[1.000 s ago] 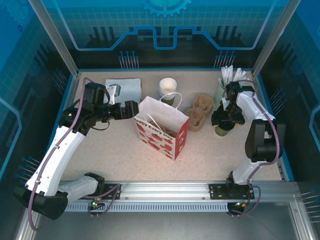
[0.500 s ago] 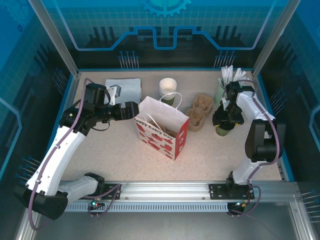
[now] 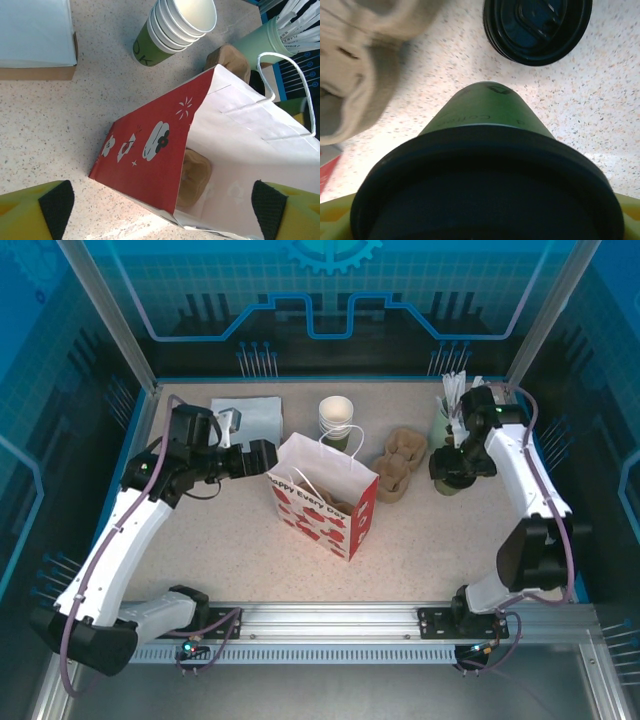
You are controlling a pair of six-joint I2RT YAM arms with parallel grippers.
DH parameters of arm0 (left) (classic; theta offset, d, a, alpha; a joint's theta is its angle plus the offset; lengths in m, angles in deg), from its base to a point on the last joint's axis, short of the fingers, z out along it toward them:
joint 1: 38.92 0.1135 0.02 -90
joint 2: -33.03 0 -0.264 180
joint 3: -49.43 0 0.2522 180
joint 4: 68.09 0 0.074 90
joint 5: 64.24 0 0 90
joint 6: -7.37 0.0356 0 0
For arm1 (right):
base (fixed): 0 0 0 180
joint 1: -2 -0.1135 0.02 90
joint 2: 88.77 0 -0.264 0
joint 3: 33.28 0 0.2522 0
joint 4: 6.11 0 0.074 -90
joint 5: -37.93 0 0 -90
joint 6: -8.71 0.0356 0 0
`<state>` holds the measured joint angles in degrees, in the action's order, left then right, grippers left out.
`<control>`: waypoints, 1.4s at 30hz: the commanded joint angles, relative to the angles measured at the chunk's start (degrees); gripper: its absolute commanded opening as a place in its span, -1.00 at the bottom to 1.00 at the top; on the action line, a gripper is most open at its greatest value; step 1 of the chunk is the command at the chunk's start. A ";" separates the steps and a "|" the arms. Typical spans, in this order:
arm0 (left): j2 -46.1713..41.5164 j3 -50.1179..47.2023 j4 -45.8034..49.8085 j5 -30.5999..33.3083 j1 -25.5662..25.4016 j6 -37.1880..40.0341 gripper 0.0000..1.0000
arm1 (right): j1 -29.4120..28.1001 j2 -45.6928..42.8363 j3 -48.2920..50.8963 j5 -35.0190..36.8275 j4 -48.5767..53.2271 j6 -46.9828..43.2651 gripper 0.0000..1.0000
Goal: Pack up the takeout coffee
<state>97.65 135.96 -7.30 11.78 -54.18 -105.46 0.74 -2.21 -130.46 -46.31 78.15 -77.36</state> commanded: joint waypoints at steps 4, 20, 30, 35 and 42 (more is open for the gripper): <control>3.23 0.24 -3.79 -6.84 0.59 -1.60 0.78 | -4.51 -7.19 -7.62 -4.58 7.15 2.93 0.67; 9.55 -0.53 -5.92 -9.58 -1.50 -4.42 0.46 | -24.12 -7.27 -33.55 -3.56 13.58 10.23 0.61; 10.70 0.65 -5.66 -7.65 -3.06 -4.35 0.22 | -37.53 -1.23 -42.76 -6.64 13.91 13.74 0.56; 10.55 0.92 -5.32 -7.02 -3.19 -4.02 0.19 | -41.58 2.34 -44.05 -7.20 14.87 13.83 0.56; 9.23 -0.28 -5.16 -6.06 -3.44 -3.89 0.08 | -44.70 7.39 -46.13 -6.79 17.23 13.30 0.54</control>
<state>108.03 135.96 -12.66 4.94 -57.13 -109.66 -42.58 4.09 -174.74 -52.54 92.88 -64.53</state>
